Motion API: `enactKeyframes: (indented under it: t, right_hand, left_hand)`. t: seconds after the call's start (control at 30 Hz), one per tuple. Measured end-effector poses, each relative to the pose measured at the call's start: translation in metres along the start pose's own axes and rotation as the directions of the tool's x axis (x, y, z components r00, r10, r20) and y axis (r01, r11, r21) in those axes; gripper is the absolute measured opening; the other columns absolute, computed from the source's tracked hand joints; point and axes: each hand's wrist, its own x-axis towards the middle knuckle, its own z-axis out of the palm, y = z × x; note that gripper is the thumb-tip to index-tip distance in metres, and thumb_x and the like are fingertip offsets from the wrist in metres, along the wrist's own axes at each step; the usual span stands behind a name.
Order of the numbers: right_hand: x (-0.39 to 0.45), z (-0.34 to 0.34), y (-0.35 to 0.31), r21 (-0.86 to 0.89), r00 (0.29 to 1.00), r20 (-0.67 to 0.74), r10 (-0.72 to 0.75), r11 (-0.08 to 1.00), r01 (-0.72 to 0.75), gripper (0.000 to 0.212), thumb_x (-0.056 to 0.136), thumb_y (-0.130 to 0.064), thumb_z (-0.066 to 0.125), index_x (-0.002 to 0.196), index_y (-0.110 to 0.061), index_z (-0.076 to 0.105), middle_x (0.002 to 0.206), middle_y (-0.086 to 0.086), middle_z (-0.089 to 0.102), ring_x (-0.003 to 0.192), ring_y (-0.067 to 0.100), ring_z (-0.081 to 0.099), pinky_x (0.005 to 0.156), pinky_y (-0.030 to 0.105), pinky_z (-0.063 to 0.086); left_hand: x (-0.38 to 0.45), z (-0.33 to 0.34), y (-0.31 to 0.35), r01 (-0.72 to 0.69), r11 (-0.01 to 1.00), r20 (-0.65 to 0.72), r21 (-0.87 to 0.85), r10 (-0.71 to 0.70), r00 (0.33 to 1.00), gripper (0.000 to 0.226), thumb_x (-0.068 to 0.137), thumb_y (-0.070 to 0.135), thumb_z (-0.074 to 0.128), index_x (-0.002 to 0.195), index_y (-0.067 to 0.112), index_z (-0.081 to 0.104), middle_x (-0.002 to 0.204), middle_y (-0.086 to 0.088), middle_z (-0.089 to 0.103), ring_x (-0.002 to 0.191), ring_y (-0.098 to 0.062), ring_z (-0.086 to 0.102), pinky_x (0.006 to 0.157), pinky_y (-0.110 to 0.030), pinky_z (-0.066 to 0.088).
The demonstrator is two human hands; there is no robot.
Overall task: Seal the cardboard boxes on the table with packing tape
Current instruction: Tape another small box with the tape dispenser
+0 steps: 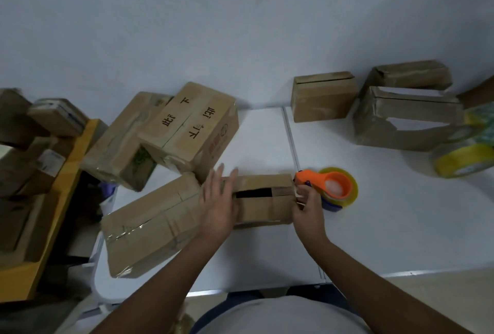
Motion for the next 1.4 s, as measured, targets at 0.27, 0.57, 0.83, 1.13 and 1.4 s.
enactKeyframes:
  t: [0.27, 0.57, 0.83, 1.13, 1.4]
  right_hand:
    - [0.05, -0.036, 0.024, -0.358, 0.999, -0.029, -0.036, 0.933, 0.023, 0.026, 0.095, -0.006, 0.054, 0.121, -0.001, 0.054, 0.118, 0.018, 0.053, 0.109, 0.031, 0.052, 0.091, 0.041, 0.044]
    - [0.109, -0.06, 0.07, -0.702, 0.97, 0.208, 0.125, 0.709, 0.059, 0.043, 0.087, -0.033, 0.067, 0.11, -0.002, 0.048, 0.096, 0.013, 0.052, 0.084, 0.026, 0.055, 0.073, 0.041, 0.051]
    - [0.112, -0.073, 0.043, -0.72, 0.977, 0.183, 0.108, 0.691, 0.058, 0.02, 0.101, -0.024, 0.046, 0.097, -0.005, 0.047, 0.081, 0.008, 0.057, 0.069, 0.025, 0.057, 0.057, 0.035, 0.043]
    - [0.122, -0.114, -0.08, -0.341, 0.984, 0.133, -0.121, 0.926, 0.16, 0.034, 0.101, -0.038, 0.043, 0.115, -0.011, 0.058, 0.1, 0.003, 0.063, 0.088, 0.022, 0.06, 0.072, 0.032, 0.044]
    - [0.075, -0.074, -0.12, -0.393, 0.898, 0.412, -0.154, 0.859, 0.328, 0.05, 0.092, -0.061, 0.046, 0.082, -0.015, 0.064, 0.074, -0.003, 0.066, 0.065, 0.009, 0.062, 0.058, 0.02, 0.041]
  left_hand:
    - [0.008, 0.008, -0.032, -0.4, 0.902, 0.356, 0.162, 0.324, 0.876, 0.077, 0.097, 0.07, 0.007, 0.157, 0.022, 0.0, 0.165, 0.005, -0.004, 0.152, -0.012, -0.011, 0.121, -0.033, -0.012]
    - [0.004, 0.008, -0.032, -0.428, 0.88, 0.377, 0.207, 0.332, 0.865, 0.089, 0.096, 0.072, 0.03, 0.159, 0.015, 0.003, 0.167, 0.0, -0.004, 0.153, -0.015, -0.011, 0.122, -0.044, 0.001]
    - [0.011, 0.016, -0.017, -0.378, 0.909, 0.357, 0.175, 0.3, 0.885, 0.087, 0.096, 0.073, 0.026, 0.159, 0.018, 0.004, 0.167, 0.001, -0.004, 0.152, -0.014, -0.011, 0.123, -0.041, -0.001]
    - [0.044, 0.04, 0.009, -0.423, 0.896, 0.29, 0.138, 0.372, 0.882, 0.085, 0.095, 0.074, 0.025, 0.157, 0.017, 0.022, 0.164, 0.0, 0.017, 0.152, -0.022, 0.014, 0.122, -0.038, 0.001]
    - [0.027, 0.049, 0.011, -0.387, 0.918, 0.249, 0.08, 0.358, 0.9, 0.082, 0.095, 0.073, 0.031, 0.155, 0.017, 0.028, 0.162, -0.003, 0.024, 0.152, -0.021, 0.013, 0.123, -0.039, -0.002]
